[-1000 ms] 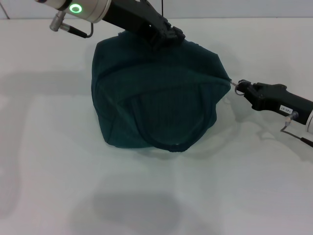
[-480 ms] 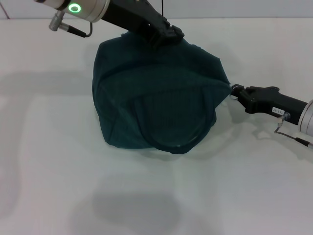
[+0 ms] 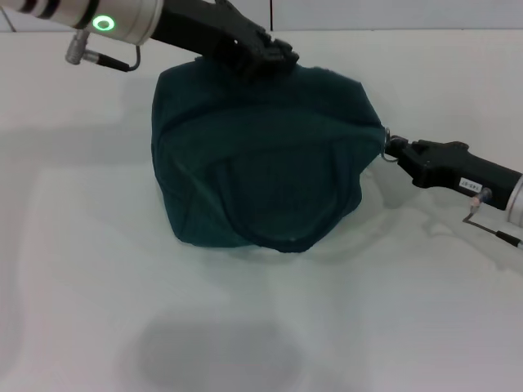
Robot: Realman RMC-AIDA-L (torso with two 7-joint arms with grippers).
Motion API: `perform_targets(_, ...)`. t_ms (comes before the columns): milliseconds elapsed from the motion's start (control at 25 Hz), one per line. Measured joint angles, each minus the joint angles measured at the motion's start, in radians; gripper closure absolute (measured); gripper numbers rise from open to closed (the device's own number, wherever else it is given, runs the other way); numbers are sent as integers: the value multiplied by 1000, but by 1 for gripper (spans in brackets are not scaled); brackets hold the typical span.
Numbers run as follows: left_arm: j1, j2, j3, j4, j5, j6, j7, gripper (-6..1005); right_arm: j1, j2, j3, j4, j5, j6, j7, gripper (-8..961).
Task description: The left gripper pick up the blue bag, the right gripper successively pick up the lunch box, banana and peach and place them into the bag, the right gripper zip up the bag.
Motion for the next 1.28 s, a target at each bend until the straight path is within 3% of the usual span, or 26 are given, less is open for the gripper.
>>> perform_targets(160, 65, 3, -1, 60, -96, 0, 4, 881, -42, -11, 1, -5, 21, -102, -3, 929)
perform_targets(360, 152, 16, -3, 104, -245, 2, 15, 700, -97, -26, 1, -11, 17, -203, -12, 929)
perform_targets(600, 244, 26, -4, 106, -411, 8, 56, 685, -140, -38, 59, -19, 19, -240, -25, 790)
perform_targets(800, 319, 20, -5, 107, -500, 36, 76, 673, -176, -40, 149, -9, 14, -272, -1, 597)
perform_targets(1000, 379, 10, -17, 109, -568, 87, 95, 572, -194, -69, 150, -7, -41, -383, 73, 595)
perform_targets(1120, 405, 1, -24, 110, -587, 107, 104, 555, -196, -78, 151, -7, -100, -372, 126, 594)
perform_targets(1280, 413, -2, -26, 106, -594, 113, 110, 531, -192, -81, 152, -8, -133, -261, 202, 590)
